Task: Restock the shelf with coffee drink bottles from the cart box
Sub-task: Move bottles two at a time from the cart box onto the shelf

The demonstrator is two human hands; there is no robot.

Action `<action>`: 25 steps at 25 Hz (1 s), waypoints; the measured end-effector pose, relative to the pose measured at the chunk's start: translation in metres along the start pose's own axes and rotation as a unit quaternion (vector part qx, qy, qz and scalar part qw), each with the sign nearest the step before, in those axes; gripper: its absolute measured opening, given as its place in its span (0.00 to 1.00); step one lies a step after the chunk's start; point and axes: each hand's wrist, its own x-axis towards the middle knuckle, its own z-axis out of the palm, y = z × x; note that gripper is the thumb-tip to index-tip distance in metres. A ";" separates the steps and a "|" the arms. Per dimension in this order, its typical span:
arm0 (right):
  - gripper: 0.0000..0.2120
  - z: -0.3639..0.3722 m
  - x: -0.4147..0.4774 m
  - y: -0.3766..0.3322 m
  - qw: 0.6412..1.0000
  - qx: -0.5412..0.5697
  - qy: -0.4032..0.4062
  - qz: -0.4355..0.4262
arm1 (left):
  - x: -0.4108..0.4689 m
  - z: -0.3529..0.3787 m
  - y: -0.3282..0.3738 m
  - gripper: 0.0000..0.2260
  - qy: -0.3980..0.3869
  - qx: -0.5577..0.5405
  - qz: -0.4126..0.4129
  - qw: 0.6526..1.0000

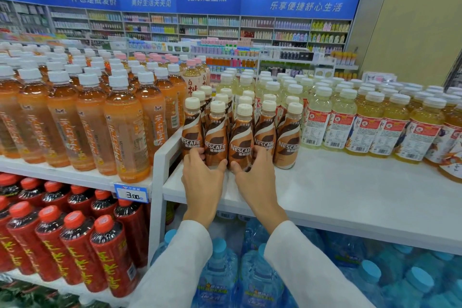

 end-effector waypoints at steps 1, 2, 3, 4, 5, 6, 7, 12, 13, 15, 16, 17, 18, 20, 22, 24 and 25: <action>0.28 -0.001 0.000 0.000 1.000 0.000 -0.005 -0.001 | -0.001 -0.001 0.000 0.27 -0.006 0.000 0.001 1.000; 0.29 -0.002 0.000 -0.001 1.000 -0.001 -0.011 -0.005 | -0.002 -0.003 0.000 0.27 -0.014 -0.001 0.004 1.000; 0.29 -0.004 0.000 0.000 1.000 -0.004 -0.017 -0.009 | -0.004 -0.006 0.001 0.27 -0.021 0.001 0.009 1.000; 0.30 -0.007 -0.002 0.001 1.000 -0.008 -0.023 -0.011 | -0.007 -0.009 0.001 0.26 -0.027 0.002 0.014 1.000; 0.29 -0.010 -0.007 0.002 0.999 -0.013 -0.029 -0.011 | -0.011 -0.013 0.002 0.24 -0.033 0.004 0.018 0.999; 0.29 -0.014 -0.013 0.004 0.999 -0.020 -0.038 -0.014 | -0.018 -0.017 0.002 0.23 -0.036 0.005 0.016 0.999; 0.28 -0.019 -0.021 0.005 0.998 -0.025 -0.052 -0.021 | -0.026 -0.022 0.001 0.22 -0.037 0.006 0.013 0.999; 0.24 -0.035 -0.080 0.008 0.987 0.016 -0.133 -0.085 | -0.082 -0.056 -0.010 0.17 -0.004 0.007 0.024 1.000; 0.22 -0.036 -0.095 0.010 0.983 0.033 -0.149 -0.100 | -0.097 -0.067 -0.015 0.16 0.012 0.007 0.017 1.000; 0.19 -0.033 -0.128 0.014 0.973 0.058 -0.189 -0.122 | -0.133 -0.093 -0.029 0.15 0.044 0.009 -0.007 0.999; 0.18 -0.030 -0.144 0.017 0.966 0.069 -0.214 -0.129 | -0.152 -0.107 -0.037 0.14 0.054 0.016 -0.018 0.998; 0.18 -0.024 -0.161 0.020 0.957 0.080 -0.244 -0.135 | -0.172 -0.123 -0.047 0.14 0.068 0.025 -0.031 0.997; 0.18 -0.016 -0.177 0.024 0.947 0.083 -0.278 -0.141 | -0.191 -0.137 -0.057 0.14 0.085 0.035 -0.047 0.995; 0.20 0.005 -0.214 0.031 0.920 0.072 -0.356 -0.149 | -0.234 -0.171 -0.081 0.15 0.122 0.062 -0.103 0.985; 0.23 0.027 -0.250 0.037 0.889 0.061 -0.435 -0.133 | -0.273 -0.201 -0.105 0.19 0.135 0.087 -0.164 0.973; 0.24 0.050 -0.287 0.043 0.855 0.042 -0.502 -0.122 | -0.309 -0.227 -0.131 0.20 0.174 0.111 -0.210 0.956; 0.23 0.061 -0.303 0.048 0.842 0.031 -0.523 -0.127 | -0.324 -0.239 -0.142 0.19 0.194 0.118 -0.229 0.947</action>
